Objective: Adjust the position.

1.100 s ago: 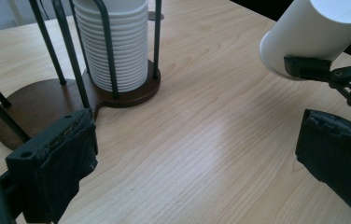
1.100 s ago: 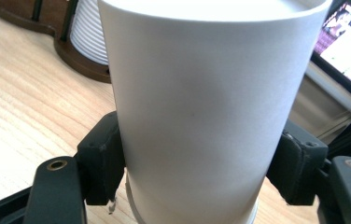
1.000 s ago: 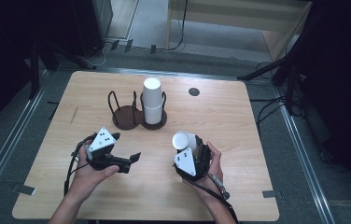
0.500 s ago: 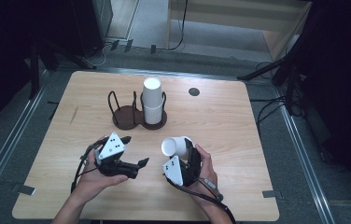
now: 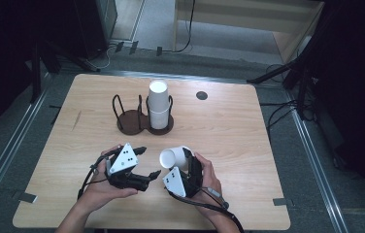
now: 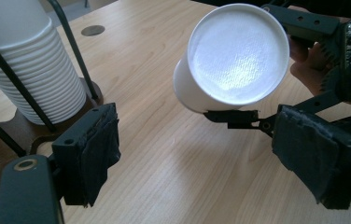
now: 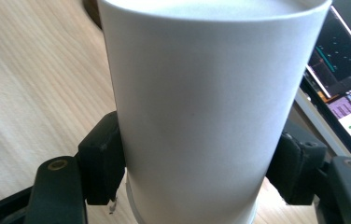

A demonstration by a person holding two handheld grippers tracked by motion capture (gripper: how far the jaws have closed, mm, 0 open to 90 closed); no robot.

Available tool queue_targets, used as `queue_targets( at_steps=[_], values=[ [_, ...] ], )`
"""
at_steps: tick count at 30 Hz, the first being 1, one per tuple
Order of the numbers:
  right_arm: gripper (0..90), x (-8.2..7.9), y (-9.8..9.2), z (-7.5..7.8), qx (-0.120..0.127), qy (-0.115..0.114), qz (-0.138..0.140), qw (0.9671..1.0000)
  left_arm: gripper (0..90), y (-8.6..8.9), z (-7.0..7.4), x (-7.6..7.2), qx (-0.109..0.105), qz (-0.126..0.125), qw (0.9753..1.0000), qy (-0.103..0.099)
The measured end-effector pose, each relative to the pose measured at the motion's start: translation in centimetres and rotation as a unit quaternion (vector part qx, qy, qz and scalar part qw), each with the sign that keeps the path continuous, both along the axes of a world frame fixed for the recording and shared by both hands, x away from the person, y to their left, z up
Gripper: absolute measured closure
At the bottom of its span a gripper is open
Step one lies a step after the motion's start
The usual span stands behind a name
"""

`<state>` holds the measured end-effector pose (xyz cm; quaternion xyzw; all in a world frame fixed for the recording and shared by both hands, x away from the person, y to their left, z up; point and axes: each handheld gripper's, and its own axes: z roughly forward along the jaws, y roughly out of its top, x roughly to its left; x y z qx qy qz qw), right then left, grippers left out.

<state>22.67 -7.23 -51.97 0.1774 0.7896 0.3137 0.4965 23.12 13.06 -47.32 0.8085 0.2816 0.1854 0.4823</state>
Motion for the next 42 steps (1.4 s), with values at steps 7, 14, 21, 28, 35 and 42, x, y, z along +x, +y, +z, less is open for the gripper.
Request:
queue_targets(
  at_steps=[7,14,21,28,35,42],
  values=[
    [29.4,-0.2,0.2,0.0,-0.003,0.015,0.022,0.9996,17.5,-0.6,-0.1,-0.4,0.017,-0.018,0.9996,-0.010],
    [29.4,-0.4,0.4,0.1,-0.004,0.031,0.042,0.9986,20.3,-0.9,-0.1,-0.6,0.027,-0.027,0.9990,-0.024],
    [29.2,-0.7,0.6,0.1,0.001,0.042,0.059,0.9974,23.1,-1.0,-0.2,-0.8,0.033,-0.036,0.9983,-0.031],
    [29.1,-0.8,0.7,0.3,0.015,0.064,0.084,0.9943,24.6,-1.2,-0.2,-0.9,0.032,-0.044,0.9980,-0.034],
    [28.8,-0.8,0.7,0.5,0.029,0.081,0.098,0.9914,25.8,-1.4,-0.2,-1.1,0.031,-0.045,0.9977,-0.041],
    [28.7,-0.9,0.7,0.6,0.031,0.089,0.109,0.9895,28.4,-1.6,-0.2,-1.2,0.030,-0.049,0.9972,-0.047]
  ],
)
